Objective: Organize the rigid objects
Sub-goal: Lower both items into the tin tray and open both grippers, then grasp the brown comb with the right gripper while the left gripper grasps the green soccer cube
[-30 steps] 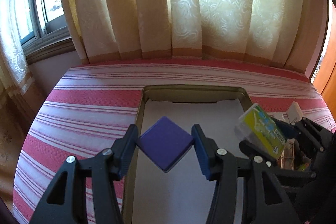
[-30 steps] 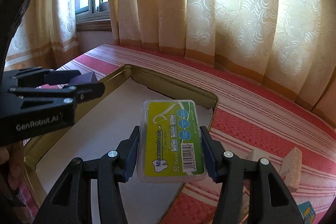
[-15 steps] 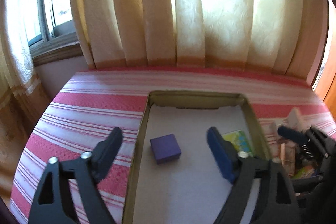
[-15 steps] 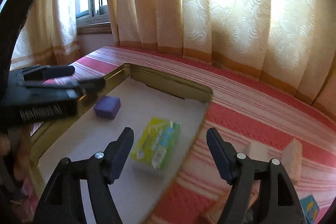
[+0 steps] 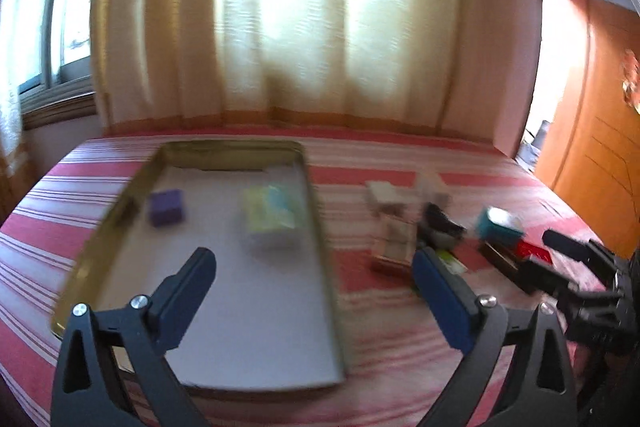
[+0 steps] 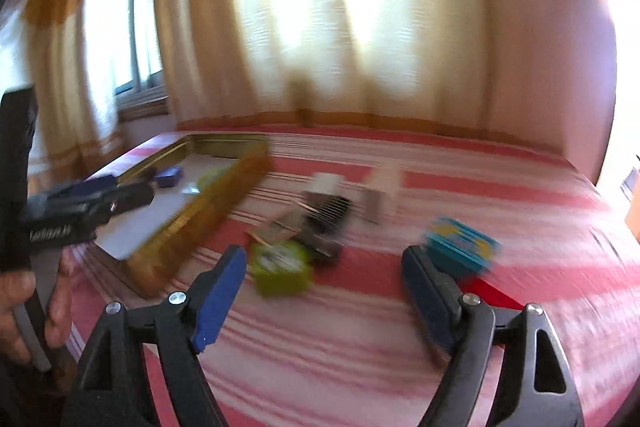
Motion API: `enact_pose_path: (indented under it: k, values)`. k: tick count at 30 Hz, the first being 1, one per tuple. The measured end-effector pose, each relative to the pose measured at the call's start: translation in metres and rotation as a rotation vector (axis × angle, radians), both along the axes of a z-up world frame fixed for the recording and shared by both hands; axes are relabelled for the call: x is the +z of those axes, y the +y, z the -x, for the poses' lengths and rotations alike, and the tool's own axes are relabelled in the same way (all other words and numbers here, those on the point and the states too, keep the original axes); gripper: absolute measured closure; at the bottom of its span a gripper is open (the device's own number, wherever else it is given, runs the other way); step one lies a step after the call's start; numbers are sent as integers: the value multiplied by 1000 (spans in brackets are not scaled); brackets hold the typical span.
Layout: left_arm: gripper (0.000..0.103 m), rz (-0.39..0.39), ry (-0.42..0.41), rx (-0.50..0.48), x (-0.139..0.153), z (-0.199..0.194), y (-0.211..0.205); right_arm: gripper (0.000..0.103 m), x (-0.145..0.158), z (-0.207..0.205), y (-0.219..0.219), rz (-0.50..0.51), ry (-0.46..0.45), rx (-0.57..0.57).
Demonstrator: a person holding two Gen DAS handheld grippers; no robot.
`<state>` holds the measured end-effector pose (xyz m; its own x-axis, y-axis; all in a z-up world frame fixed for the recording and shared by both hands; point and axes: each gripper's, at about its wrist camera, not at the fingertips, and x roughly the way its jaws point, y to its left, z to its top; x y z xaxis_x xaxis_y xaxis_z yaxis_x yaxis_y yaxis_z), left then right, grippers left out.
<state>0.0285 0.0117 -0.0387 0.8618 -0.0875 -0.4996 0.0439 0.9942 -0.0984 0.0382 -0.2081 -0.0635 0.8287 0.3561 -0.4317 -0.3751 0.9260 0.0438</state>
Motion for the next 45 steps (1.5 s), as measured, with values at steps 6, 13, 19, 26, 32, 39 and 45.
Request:
enact_pose_path:
  k: [6,13,19,26,32,39,45]
  values:
    - [3,-62,22,-96,-8,1,-49,21,-15,6,-51,-9,28,-103]
    - [3,-101,76,-168,-18,-11,-85,21,-22,-2,-52,10,60,-76]
    - [3,-148,125,-223,-22,-22,-105,33,-34,-25,-48,42,170,-51]
    - [3,-131,154,-243,-25,-30,-106,37,-44,-45,-41,88,286,-17]
    - [3,-106,197,-266,-27,-41,-106,58,-44,-62,-32,157,277,-30]
    - [17,-110,228,-300,-31,-43,-112,76,-42,-56,-35,152,249,-28]
    - [21,-70,272,-327,-35,-53,-109,76,-40,-52,-35,143,219,-29]
